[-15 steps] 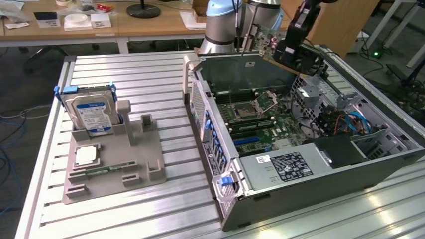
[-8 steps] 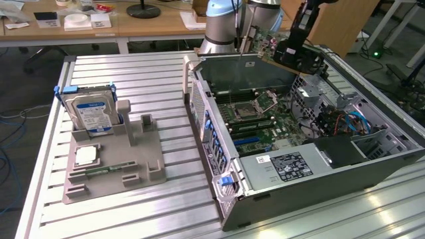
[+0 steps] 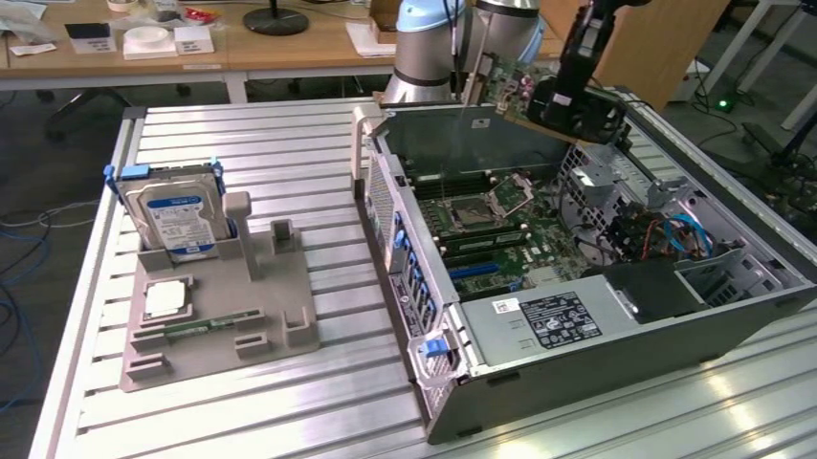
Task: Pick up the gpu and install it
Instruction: 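Insert the gpu into the slot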
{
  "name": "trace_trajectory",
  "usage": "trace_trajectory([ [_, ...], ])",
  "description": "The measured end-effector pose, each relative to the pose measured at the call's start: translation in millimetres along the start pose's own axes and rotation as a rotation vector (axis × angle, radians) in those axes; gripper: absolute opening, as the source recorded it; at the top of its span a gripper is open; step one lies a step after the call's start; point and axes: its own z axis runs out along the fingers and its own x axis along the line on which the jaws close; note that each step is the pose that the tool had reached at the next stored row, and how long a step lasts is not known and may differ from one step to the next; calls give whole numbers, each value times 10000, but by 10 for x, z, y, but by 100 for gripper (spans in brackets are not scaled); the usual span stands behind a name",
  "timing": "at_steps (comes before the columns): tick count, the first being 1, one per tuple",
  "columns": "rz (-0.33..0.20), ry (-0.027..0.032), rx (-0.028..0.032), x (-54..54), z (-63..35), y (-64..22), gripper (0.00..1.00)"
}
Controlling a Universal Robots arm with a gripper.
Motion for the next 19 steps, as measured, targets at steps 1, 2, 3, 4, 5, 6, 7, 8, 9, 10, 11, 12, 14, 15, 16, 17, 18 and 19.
trace_trajectory([
  [1, -154, 3, 1, 0, -1, 0, 28],
  [2, -324, 7, 2, 0, -1, 1, 28],
  [3, -504, 8, 2, 0, 0, 1, 28],
  [4, -678, 10, 3, 0, 1, 1, 28],
  [5, -858, 12, 3, 0, 1, 1, 28],
  [6, -1054, 16, 3, 0, 2, 1, 28],
  [7, -1233, 19, 3, 0, 2, 1, 28],
  [8, -1414, 20, 4, 0, 3, 1, 28],
  [9, -1594, 23, 3, 0, 3, 1, 28],
  [10, -1774, 25, 4, 0, 3, 1, 28],
  [11, -1954, 28, 4, 0, 4, 1, 28],
  [12, -2133, 30, 4, 0, 4, 1, 28],
  [14, -2503, 36, 5, 0, 5, 1, 28],
  [15, -2684, 38, 5, 0, 5, 1, 28],
  [16, -2864, 41, 6, 0, 5, 1, 28],
  [17, -3043, 43, 6, 0, 5, 1, 28],
  [18, -3240, 45, 6, 0, 5, 1, 28],
  [19, -3419, 49, 6, 0, 5, 1, 28],
])
